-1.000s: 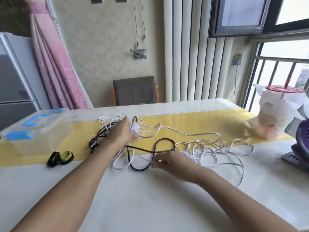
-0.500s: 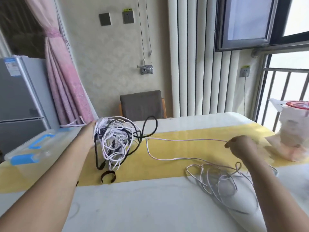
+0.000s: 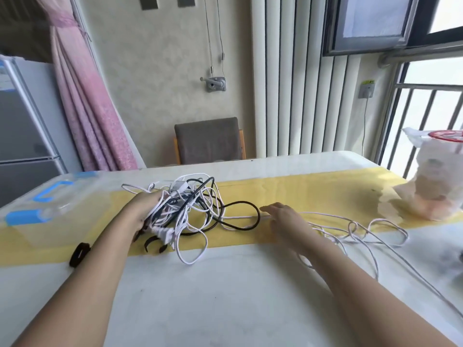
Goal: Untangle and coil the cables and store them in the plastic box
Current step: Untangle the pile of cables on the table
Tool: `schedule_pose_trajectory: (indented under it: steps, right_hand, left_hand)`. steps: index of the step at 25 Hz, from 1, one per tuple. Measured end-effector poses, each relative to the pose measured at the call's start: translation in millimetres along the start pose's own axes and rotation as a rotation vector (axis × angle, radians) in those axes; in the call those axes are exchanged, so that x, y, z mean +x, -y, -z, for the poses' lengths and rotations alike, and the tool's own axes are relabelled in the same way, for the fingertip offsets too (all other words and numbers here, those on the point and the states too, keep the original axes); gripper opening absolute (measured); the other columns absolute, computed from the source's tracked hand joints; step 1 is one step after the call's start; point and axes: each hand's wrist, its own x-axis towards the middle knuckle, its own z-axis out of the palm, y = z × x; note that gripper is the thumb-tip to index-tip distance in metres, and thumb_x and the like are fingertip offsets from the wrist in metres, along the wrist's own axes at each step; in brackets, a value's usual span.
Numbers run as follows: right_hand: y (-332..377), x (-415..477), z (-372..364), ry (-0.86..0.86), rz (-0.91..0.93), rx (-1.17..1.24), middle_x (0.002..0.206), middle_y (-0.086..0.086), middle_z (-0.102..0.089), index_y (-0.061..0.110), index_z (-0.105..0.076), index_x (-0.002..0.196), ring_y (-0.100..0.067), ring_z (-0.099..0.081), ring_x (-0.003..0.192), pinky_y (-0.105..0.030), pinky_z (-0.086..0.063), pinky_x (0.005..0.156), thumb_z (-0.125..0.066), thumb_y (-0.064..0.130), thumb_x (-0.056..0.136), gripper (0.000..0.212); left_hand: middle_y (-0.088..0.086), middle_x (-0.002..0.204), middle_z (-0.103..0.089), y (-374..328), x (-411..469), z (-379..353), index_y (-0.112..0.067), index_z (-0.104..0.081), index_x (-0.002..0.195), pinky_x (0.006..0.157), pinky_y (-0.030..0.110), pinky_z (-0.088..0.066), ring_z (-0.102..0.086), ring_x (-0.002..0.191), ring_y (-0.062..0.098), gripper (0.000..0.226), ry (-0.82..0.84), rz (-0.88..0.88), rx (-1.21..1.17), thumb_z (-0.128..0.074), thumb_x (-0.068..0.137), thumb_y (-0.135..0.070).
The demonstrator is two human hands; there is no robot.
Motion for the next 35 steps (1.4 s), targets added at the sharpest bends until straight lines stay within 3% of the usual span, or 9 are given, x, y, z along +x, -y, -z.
schedule_pose_trajectory:
  steps: [6,11,15,17,19,22,26,31,35]
  right_hand:
    - [17.3,10.8,-28.8,-0.019,0.187,0.014,0.121,-0.006,-0.057,0.019,-0.055,0.126,-0.026,-0.049,0.112,-0.031,-0.038,0.088,-0.039,0.01,0.093,0.038]
    - [32.4,11.9,-40.1,-0.037,0.242,0.081,0.092,0.0,-0.051,0.02,-0.064,0.105,-0.023,-0.051,0.086,-0.03,-0.038,0.074,-0.05,0.026,0.095,0.018]
    - [37.2,3.7,-15.8,-0.152,0.273,0.368,0.08,-0.004,-0.058,0.01,-0.067,0.091,-0.012,-0.047,0.066,-0.022,-0.034,0.059,-0.051,0.012,0.094,0.017]
    - [41.6,-3.7,-2.9,-0.125,0.251,0.523,0.077,0.0,-0.063,0.012,-0.065,0.088,-0.003,-0.045,0.056,-0.015,-0.032,0.052,-0.048,0.012,0.095,0.018]
    - [45.9,-11.8,3.5,-0.106,0.257,0.593,0.07,0.005,-0.06,0.011,-0.064,0.089,-0.002,-0.043,0.052,-0.014,-0.031,0.05,-0.047,0.012,0.096,0.018]
    - [40.5,-13.7,9.7,-0.201,0.228,0.638,0.06,0.01,-0.053,0.011,-0.064,0.088,-0.006,-0.039,0.053,-0.017,-0.029,0.05,-0.048,0.012,0.095,0.017]
    - [26.9,-7.9,23.2,-0.43,0.113,0.71,0.055,0.019,-0.054,0.012,-0.063,0.083,-0.005,-0.042,0.055,-0.019,-0.031,0.053,-0.05,0.013,0.094,0.018]
    - [-6.3,-2.5,50.6,-0.701,-0.105,0.873,0.053,0.012,-0.05,0.013,-0.065,0.084,-0.011,-0.041,0.056,-0.025,-0.029,0.052,-0.047,0.013,0.093,0.021]
    - [-37.5,2.6,53.8,-0.642,-0.29,0.554,0.072,0.003,-0.063,0.008,-0.068,0.092,-0.025,-0.051,0.07,-0.029,-0.034,0.056,-0.045,0.008,0.092,0.024]
  left_hand:
    - [0.007,0.092,-0.072,18.8,-5.2,40.8,-0.008,-0.071,0.095,0.092,0.037,-0.048,-0.067,0.087,0.026,0.032,0.043,-0.107,0.255,-0.059,0.09,-0.037]
    - [0.003,0.059,-0.053,-10.4,-53.2,34.6,-0.013,-0.058,0.063,0.059,0.026,-0.037,-0.049,0.062,0.021,0.031,-0.088,-0.21,0.857,-0.053,0.093,-0.021]
    - [0.008,0.077,-0.07,-39.7,-95.0,10.2,-0.009,-0.067,0.08,0.073,0.035,-0.05,-0.064,0.078,0.027,0.019,-0.472,-0.543,0.971,-0.062,0.084,-0.027]
    - [-0.003,0.11,-0.066,-38.0,-101.3,-26.3,-0.022,-0.063,0.112,0.089,0.034,-0.046,-0.062,0.101,0.021,0.038,-0.347,-0.836,0.811,-0.074,0.076,-0.027]
    - [-0.003,0.139,-0.044,-18.9,-88.2,-59.8,-0.029,-0.042,0.136,0.107,0.037,-0.028,-0.038,0.132,0.021,0.074,-0.095,-0.948,1.052,-0.077,0.071,-0.027]
    - [0.0,0.145,-0.033,5.8,-49.5,-64.7,-0.034,-0.024,0.144,0.107,0.042,-0.028,-0.026,0.137,0.024,0.098,-0.056,-0.666,1.327,-0.08,0.064,-0.034]
    - [0.007,0.094,-0.064,-25.1,-18.0,-43.2,-0.011,-0.061,0.099,0.07,0.029,-0.043,-0.058,0.083,0.021,0.05,-0.125,-0.528,0.772,-0.087,0.061,-0.031]
    - [-0.003,0.068,-0.059,-53.5,10.5,29.4,-0.017,-0.056,0.083,0.044,0.017,-0.047,-0.057,0.05,0.008,0.022,-0.264,-0.325,-0.537,-0.065,0.086,-0.036]
    - [-0.008,0.054,-0.054,-21.3,9.6,41.8,-0.021,-0.049,0.064,0.036,0.012,-0.041,-0.052,0.038,0.0,0.036,-0.234,-0.291,-0.679,-0.047,0.098,-0.033]
